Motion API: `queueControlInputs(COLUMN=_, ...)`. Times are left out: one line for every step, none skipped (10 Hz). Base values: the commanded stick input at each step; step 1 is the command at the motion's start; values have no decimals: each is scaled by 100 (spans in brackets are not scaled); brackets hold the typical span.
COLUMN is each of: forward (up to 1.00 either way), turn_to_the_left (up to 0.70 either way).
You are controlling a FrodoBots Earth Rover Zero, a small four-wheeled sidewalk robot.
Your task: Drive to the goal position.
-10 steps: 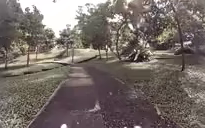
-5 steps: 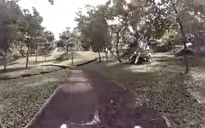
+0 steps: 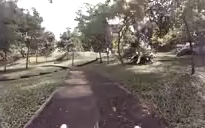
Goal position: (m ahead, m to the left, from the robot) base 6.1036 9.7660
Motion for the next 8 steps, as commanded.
queueControlInputs(forward=50, turn_to_the_left=39)
queueControlInputs(forward=50, turn_to_the_left=16)
queueControlInputs(forward=50, turn_to_the_left=0)
queueControlInputs(forward=50, turn_to_the_left=0)
queueControlInputs(forward=50, turn_to_the_left=0)
queueControlInputs(forward=50, turn_to_the_left=0)
queueControlInputs(forward=50, turn_to_the_left=0)
queueControlInputs(forward=50, turn_to_the_left=0)
